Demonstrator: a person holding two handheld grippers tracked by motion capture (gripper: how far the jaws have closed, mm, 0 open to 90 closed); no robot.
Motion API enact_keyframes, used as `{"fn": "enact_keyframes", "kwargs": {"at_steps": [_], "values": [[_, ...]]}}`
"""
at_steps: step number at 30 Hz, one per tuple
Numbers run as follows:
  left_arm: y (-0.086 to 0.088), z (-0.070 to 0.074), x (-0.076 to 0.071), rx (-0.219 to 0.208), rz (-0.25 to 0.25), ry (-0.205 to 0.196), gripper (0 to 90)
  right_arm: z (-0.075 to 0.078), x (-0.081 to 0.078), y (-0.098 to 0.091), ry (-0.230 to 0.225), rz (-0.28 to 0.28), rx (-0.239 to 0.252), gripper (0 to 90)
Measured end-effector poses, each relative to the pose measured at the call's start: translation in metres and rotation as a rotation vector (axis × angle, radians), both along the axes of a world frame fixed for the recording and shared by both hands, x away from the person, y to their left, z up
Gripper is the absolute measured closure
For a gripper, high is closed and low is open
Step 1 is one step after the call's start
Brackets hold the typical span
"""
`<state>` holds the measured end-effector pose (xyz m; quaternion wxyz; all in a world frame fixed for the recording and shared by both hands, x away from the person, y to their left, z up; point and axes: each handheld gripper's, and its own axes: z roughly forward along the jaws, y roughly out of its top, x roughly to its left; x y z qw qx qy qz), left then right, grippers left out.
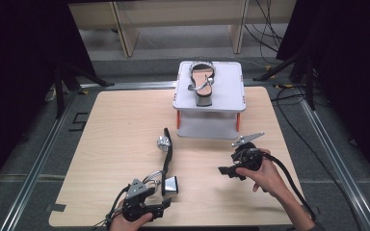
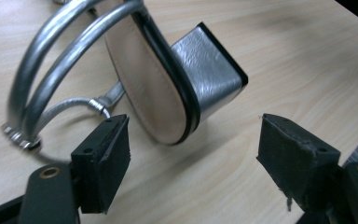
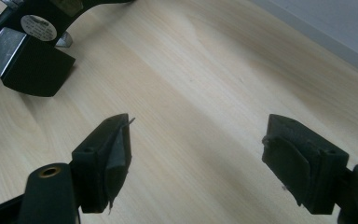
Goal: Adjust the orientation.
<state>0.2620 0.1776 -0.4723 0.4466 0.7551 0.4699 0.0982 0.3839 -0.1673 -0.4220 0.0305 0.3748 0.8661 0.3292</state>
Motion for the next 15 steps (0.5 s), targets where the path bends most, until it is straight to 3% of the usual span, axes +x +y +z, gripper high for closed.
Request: {"fn": "enact_keyframes", "kwargs": {"at_steps": [3,7,9,11,15], "values": [[-0.005,0.002,0.008,-0.001,0.017,-0.026,25.9,0.000,-0.002,0.002,0.014,-0.007,0.002,24.1],[-0.013,0.007,0.015,-0.004,0.024,-0.060,35.1,0.000,-0.003,0.002,0.006,0.012,0.004,24.0],[-0.018,0.009,0.018,0.037,0.025,-0.087,39.4,0.000,-0.003,0.001,-0.005,0.007,0.014,24.1],[-0.024,0.010,0.019,0.051,0.022,-0.091,41.2,0.002,-0.003,0.000,0.006,0.007,0.012,24.0],[-0.039,0.016,0.020,0.141,-0.014,-0.137,43.6,0.002,-0.003,-0.001,0.003,0.006,0.010,24.0]]}}
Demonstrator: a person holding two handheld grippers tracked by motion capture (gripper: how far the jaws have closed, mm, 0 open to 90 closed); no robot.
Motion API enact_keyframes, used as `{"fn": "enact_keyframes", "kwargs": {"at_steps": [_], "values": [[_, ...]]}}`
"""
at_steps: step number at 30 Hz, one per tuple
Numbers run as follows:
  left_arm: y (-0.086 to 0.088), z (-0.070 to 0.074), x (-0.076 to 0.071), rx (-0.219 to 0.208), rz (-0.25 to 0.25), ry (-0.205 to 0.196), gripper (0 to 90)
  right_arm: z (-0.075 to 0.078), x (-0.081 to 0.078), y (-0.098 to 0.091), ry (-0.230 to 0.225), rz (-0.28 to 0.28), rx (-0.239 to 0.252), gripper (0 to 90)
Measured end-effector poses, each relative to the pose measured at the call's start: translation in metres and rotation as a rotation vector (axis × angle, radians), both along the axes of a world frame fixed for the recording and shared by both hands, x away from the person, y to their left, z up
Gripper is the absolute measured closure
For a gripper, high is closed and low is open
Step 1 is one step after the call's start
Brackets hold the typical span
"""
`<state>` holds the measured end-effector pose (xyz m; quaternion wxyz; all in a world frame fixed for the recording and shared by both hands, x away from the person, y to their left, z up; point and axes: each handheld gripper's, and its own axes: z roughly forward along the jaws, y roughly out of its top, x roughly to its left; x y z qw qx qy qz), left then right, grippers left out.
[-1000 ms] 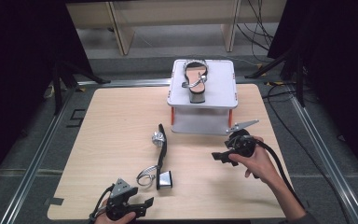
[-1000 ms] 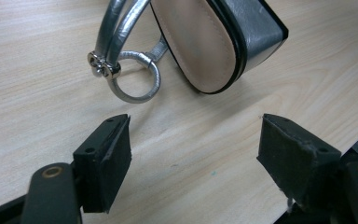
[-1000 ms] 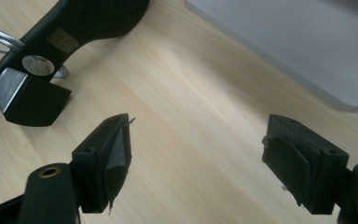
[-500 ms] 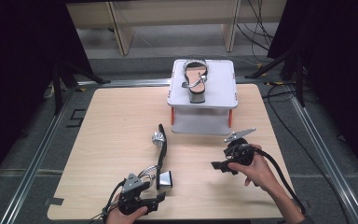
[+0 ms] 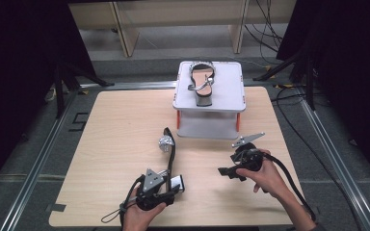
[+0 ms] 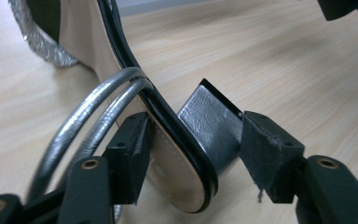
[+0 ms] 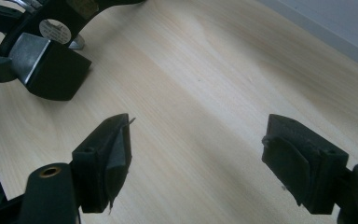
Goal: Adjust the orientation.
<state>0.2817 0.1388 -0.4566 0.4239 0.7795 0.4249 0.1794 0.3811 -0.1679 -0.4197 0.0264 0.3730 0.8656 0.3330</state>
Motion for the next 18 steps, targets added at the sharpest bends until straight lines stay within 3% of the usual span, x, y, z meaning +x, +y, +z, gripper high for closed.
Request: {"fn": "enact_keyframes", "kwargs": {"at_steps": [1,4,7,8,9,10,11,15,18], "values": [[-0.005,0.001,0.000,-0.004,-0.002,-0.014,44.3,-0.001,0.000,0.001,0.009,-0.003,0.006,24.1],[-0.020,0.005,0.001,0.052,-0.030,-0.071,47.5,-0.001,-0.001,0.001,0.017,0.000,0.007,24.0],[-0.032,0.004,0.005,0.055,-0.056,-0.049,49.9,-0.001,-0.001,0.001,0.020,0.000,0.004,24.0],[-0.034,0.002,0.007,0.082,-0.085,-0.038,49.0,-0.001,-0.001,0.001,0.015,0.001,0.007,24.0],[-0.043,0.001,0.005,0.057,-0.081,-0.061,49.5,-0.001,0.000,0.001,0.012,0.002,0.005,24.0],[-0.047,0.002,0.005,0.091,-0.079,-0.060,50.8,-0.001,0.001,0.000,0.011,0.007,0.004,24.0],[-0.050,0.003,0.008,0.083,-0.101,-0.090,50.7,-0.001,0.000,0.000,0.020,-0.004,0.002,23.9],[-0.048,0.006,0.009,0.072,-0.117,-0.073,50.7,-0.001,0.000,0.001,0.021,-0.003,0.010,24.1],[-0.045,0.010,-0.001,0.019,-0.124,-0.043,46.7,0.000,-0.003,0.003,0.024,0.008,0.015,25.3]]}}
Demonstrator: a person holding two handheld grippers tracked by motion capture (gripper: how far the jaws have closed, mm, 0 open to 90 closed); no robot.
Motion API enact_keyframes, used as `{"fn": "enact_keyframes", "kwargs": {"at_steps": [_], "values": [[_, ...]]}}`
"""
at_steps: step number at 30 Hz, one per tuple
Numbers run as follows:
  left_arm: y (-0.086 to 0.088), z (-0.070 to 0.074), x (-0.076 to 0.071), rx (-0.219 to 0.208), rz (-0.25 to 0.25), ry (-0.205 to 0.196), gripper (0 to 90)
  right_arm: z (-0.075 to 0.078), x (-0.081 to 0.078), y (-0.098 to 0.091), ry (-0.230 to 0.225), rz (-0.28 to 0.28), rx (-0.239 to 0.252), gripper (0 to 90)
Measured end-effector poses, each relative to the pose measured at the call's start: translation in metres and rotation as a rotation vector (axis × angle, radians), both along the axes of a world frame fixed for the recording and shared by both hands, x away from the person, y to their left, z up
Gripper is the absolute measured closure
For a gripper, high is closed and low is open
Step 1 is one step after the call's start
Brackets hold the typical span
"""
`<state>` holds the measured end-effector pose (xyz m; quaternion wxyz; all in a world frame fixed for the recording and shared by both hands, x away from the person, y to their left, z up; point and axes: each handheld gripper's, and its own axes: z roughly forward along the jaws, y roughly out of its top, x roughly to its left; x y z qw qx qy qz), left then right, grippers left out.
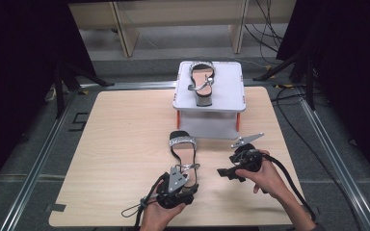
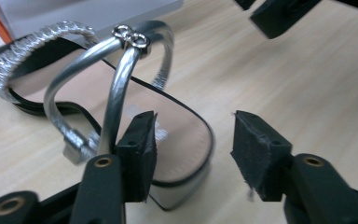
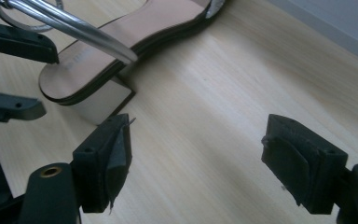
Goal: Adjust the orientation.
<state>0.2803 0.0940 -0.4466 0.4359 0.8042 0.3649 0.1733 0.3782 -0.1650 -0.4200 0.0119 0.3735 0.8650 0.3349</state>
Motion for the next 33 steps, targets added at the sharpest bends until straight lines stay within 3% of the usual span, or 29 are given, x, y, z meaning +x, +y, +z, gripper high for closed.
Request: {"fn": "enact_keyframes", "kwargs": {"at_steps": [1,3,5,6,7,8,9,11,12,14,15,16,17,18,19,20,21,22,23,25,26,27,29,30,33], "values": [[0.003,0.002,-0.004,0.008,-0.017,0.006,44.6,-0.001,-0.001,0.001,-0.011,0.005,0.011,26.4],[0.007,0.005,-0.014,-0.028,-0.012,0.014,41.5,-0.002,-0.002,0.005,-0.014,0.034,0.023,27.9],[0.013,0.006,-0.019,-0.031,-0.013,0.019,39.3,-0.002,-0.006,0.009,-0.004,0.026,0.031,29.7],[0.017,0.005,-0.022,-0.030,-0.008,0.029,37.7,-0.001,-0.007,0.012,-0.011,0.051,0.012,29.7],[0.022,0.004,-0.024,-0.031,-0.002,0.045,36.6,-0.001,-0.008,0.015,-0.033,0.067,0.007,29.7],[0.027,0.003,-0.025,-0.032,0.002,0.054,35.9,0.000,-0.014,0.022,-0.021,0.056,0.013,29.6],[0.031,0.001,-0.026,-0.034,0.012,0.061,35.7,0.001,-0.016,0.025,-0.046,0.086,0.013,29.3],[0.041,-0.004,-0.029,-0.042,0.032,0.086,34.8,0.001,-0.021,0.033,-0.030,0.089,0.019,29.0],[0.047,-0.006,-0.030,-0.019,0.030,0.092,34.7,0.001,-0.022,0.038,-0.059,0.106,0.018,30.0],[0.056,-0.011,-0.032,-0.039,0.050,0.111,34.4,0.000,-0.023,0.044,-0.074,0.100,0.038,35.4],[0.062,-0.013,-0.033,-0.041,0.061,0.118,34.4,-0.001,-0.023,0.047,-0.055,0.096,0.051,36.3],[0.066,-0.016,-0.033,-0.045,0.075,0.122,34.1,-0.002,-0.022,0.052,-0.034,0.084,0.051,37.6],[0.069,-0.017,-0.033,-0.051,0.081,0.126,33.9,-0.005,-0.018,0.054,-0.073,0.094,0.031,40.3],[0.075,-0.018,-0.033,-0.020,0.079,0.127,33.8,-0.007,-0.016,0.056,-0.074,0.092,0.026,42.0],[0.076,-0.020,-0.034,-0.048,0.092,0.138,33.8,-0.008,-0.013,0.058,-0.073,0.079,0.031,44.4],[0.079,-0.021,-0.035,-0.034,0.094,0.140,33.6,-0.010,-0.010,0.060,-0.071,0.073,0.054,47.4],[0.080,-0.023,-0.036,-0.055,0.101,0.146,33.5,-0.011,-0.006,0.062,-0.056,0.079,0.064,48.9],[0.084,-0.023,-0.035,-0.017,0.091,0.145,33.4,-0.013,-0.003,0.066,-0.048,0.086,0.085,51.5],[0.083,-0.025,-0.036,-0.053,0.102,0.149,33.4,-0.014,-0.001,0.068,-0.035,0.079,0.082,52.7],[0.087,-0.025,-0.035,-0.016,0.091,0.147,33.3,-0.018,0.004,0.074,-0.064,0.085,0.062,58.9],[0.085,-0.026,-0.037,-0.052,0.110,0.156,33.3,-0.019,0.007,0.076,-0.072,0.095,0.044,62.0],[0.086,-0.026,-0.036,-0.050,0.104,0.155,33.2,-0.021,0.009,0.078,-0.080,0.087,0.055,68.1],[0.088,-0.025,-0.036,-0.036,0.101,0.159,33.1,-0.021,0.013,0.077,-0.075,0.143,0.061,75.5],[0.087,-0.026,-0.036,-0.060,0.103,0.151,33.0,-0.020,0.013,0.077,-0.085,0.142,0.046,80.1],[0.088,-0.026,-0.036,-0.061,0.107,0.150,33.0,-0.019,0.015,0.070,-0.092,0.180,0.052,82.3]]}}
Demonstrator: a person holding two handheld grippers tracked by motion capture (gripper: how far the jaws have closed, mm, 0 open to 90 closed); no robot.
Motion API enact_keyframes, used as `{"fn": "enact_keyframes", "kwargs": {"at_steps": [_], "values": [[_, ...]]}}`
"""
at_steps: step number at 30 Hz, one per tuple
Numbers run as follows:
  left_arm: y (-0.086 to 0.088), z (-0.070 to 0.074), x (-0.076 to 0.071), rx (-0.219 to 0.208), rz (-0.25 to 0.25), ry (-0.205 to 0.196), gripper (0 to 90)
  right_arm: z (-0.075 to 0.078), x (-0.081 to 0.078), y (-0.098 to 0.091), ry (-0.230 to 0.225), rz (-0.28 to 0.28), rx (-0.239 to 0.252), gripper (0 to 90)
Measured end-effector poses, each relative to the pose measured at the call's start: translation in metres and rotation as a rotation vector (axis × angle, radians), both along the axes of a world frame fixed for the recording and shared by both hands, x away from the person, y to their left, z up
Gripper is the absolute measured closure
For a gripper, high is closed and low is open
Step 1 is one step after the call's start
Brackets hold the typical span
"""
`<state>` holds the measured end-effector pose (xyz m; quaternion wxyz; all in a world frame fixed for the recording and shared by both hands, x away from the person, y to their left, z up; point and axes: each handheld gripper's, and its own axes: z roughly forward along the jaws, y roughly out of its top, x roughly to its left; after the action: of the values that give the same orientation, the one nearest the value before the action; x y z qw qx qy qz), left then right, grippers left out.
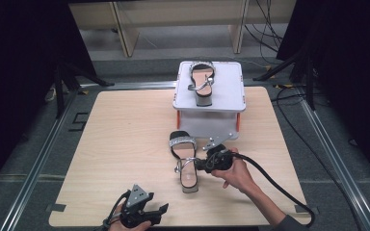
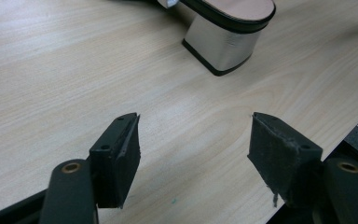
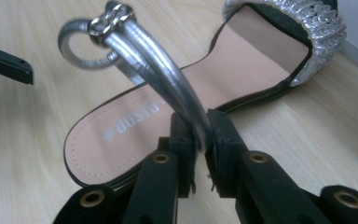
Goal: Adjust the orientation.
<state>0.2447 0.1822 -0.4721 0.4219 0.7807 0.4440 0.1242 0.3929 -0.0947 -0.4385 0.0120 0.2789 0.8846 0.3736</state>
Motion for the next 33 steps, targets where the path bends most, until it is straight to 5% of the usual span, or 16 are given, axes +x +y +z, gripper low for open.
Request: {"fn": "enact_keyframes", "kwargs": {"at_steps": [8,11,12,18,19,20,21,25,29,30,31,33], "values": [[0.004,0.000,0.001,0.031,-0.017,-0.007,32.8,0.012,-0.007,-0.051,-0.005,0.047,-0.044,82.8],[0.001,0.000,0.000,0.003,-0.006,0.003,32.8,0.011,-0.007,-0.082,-0.007,0.049,-0.082,82.9],[0.001,0.000,0.000,0.001,-0.005,0.004,32.8,0.011,-0.008,-0.090,0.034,0.013,-0.081,82.9],[0.001,0.000,0.000,0.001,-0.009,0.004,32.8,0.014,0.010,-0.125,0.063,-0.043,-0.115,81.2],[0.001,0.000,0.000,0.004,-0.008,0.007,32.8,0.015,0.015,-0.128,0.042,-0.038,-0.125,77.5],[0.002,0.000,0.000,-0.001,-0.004,0.004,32.8,0.019,0.014,-0.129,0.072,-0.059,-0.146,71.6],[0.002,0.000,0.001,0.003,-0.001,-0.003,32.9,0.026,0.016,-0.133,0.044,-0.127,-0.152,63.0],[0.001,-0.001,0.001,-0.016,0.007,-0.003,32.9,0.057,0.003,-0.138,-0.012,-0.206,-0.190,50.2],[-0.001,-0.001,0.000,-0.012,0.000,-0.004,32.9,0.093,-0.011,-0.123,-0.042,-0.256,-0.121,40.7],[-0.001,-0.001,0.000,-0.012,0.000,-0.005,32.9,0.100,-0.011,-0.115,-0.042,-0.242,-0.103,38.1],[-0.001,-0.001,0.000,-0.017,0.000,-0.009,32.9,0.100,-0.008,-0.109,-0.091,-0.209,-0.077,36.7],[0.001,-0.001,0.001,-0.008,0.006,-0.006,32.9,0.099,-0.005,-0.085,-0.078,-0.172,-0.073,34.8]]}}
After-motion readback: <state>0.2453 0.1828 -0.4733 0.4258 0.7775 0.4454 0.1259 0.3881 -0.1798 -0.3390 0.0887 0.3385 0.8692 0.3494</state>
